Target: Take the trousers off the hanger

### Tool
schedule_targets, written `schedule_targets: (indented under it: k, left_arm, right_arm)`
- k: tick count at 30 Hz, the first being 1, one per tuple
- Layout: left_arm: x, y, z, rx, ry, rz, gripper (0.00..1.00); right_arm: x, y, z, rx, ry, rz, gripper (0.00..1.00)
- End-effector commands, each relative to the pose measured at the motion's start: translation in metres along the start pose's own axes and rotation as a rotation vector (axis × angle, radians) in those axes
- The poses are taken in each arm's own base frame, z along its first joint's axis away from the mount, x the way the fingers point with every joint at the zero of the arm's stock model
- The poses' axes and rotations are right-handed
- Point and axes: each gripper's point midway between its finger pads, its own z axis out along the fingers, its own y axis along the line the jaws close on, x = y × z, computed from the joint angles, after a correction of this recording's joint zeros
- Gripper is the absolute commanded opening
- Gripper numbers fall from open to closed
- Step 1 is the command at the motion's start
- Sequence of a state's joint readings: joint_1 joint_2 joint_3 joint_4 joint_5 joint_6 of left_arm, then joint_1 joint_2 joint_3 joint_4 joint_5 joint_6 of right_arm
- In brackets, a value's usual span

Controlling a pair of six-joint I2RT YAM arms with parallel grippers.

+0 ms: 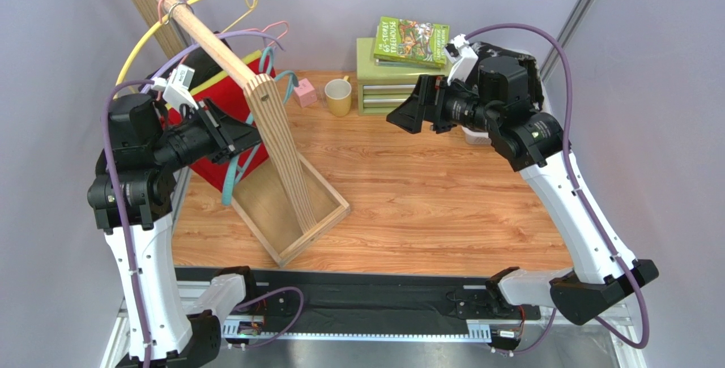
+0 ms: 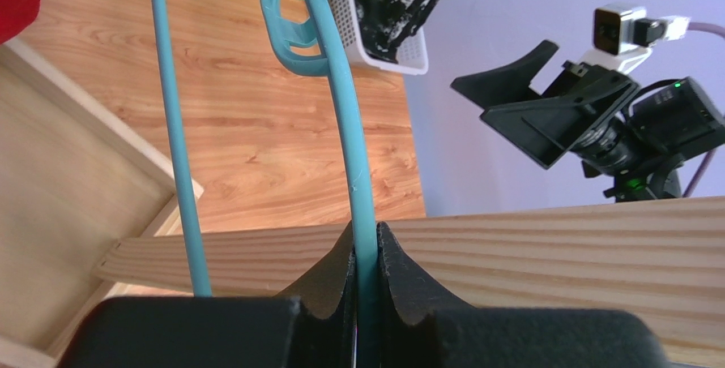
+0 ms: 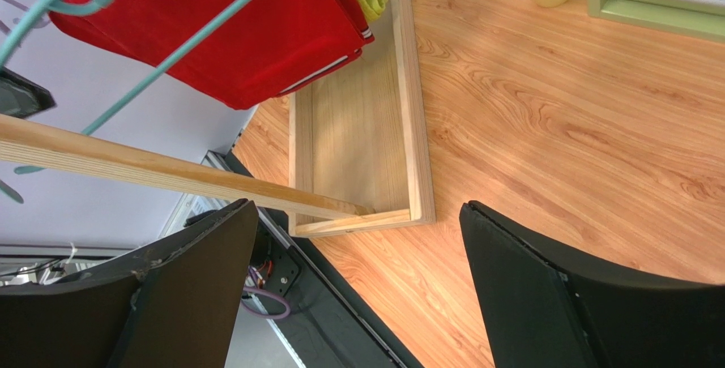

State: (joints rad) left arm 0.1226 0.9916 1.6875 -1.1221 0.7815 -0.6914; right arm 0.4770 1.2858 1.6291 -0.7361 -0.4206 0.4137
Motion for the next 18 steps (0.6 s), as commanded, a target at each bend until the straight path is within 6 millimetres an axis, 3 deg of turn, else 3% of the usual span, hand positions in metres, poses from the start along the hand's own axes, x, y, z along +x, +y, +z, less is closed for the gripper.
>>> schedule_targets:
  k: [1,18]
  left_arm:
    - [-0.013,-0.036,-0.012,0.108,-0.047,-0.022,0.00]
    - [-0.036,-0.061,-0.026,0.153,-0.176,0.008,0.00]
  right_arm:
    - [0.009,-0.003,-0.004,0.010,0.025,-0.014,0.95]
    - [0.010,-0.001,0.004,-0.021,0.057,-0.031,0.95]
